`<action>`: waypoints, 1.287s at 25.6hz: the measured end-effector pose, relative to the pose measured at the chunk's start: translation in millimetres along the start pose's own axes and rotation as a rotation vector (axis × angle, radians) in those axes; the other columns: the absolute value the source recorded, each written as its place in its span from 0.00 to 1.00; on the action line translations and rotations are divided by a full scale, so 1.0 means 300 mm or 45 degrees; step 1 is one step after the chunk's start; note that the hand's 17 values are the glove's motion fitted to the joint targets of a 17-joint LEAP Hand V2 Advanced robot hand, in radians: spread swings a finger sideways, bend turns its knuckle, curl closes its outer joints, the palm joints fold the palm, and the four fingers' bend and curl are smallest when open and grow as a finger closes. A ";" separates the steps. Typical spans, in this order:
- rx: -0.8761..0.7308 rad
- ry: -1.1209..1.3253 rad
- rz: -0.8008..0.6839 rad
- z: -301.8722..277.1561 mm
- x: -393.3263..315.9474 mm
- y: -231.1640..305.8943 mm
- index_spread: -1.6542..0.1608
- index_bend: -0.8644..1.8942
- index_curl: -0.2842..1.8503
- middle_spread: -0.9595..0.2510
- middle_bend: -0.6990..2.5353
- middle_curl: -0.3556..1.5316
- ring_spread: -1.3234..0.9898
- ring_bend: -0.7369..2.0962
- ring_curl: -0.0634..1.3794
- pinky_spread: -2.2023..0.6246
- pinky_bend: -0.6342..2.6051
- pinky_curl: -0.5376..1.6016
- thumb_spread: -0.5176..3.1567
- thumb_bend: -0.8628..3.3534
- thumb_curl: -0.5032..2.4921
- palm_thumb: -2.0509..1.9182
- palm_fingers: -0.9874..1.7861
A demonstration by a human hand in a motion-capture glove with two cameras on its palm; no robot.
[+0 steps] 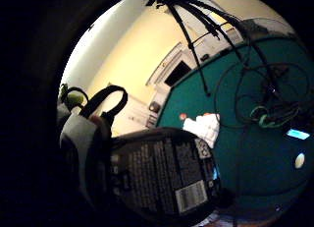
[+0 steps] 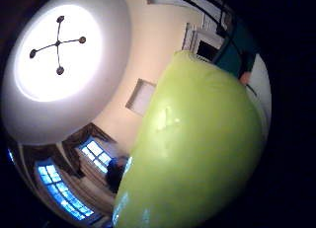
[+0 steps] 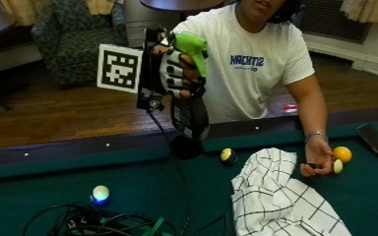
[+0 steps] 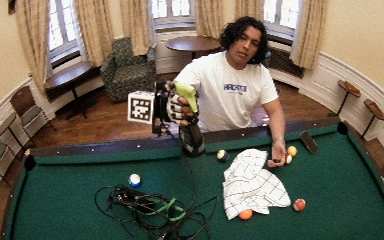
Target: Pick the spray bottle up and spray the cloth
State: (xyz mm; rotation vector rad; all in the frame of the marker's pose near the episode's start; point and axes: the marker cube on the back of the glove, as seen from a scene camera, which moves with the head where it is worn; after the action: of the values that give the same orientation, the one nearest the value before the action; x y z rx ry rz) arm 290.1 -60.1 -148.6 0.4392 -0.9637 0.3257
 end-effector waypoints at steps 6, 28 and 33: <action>-0.142 0.167 0.132 0.136 -0.080 -0.103 0.76 0.46 0.41 0.63 0.43 0.50 0.48 0.52 0.39 0.67 0.33 0.44 0.24 0.20 0.41 0.75 0.86; -1.107 0.981 0.844 0.837 0.483 0.075 0.76 0.46 0.42 0.63 0.44 0.50 0.48 0.52 0.39 0.67 0.34 0.44 0.22 0.20 0.43 0.75 0.85; -1.204 1.073 0.972 0.971 0.575 0.133 0.76 0.46 0.42 0.63 0.44 0.50 0.48 0.52 0.39 0.68 0.34 0.44 0.22 0.20 0.43 0.75 0.85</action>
State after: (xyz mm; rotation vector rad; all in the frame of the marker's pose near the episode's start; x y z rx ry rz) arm 156.2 -157.7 149.3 -0.9108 -0.3183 0.6196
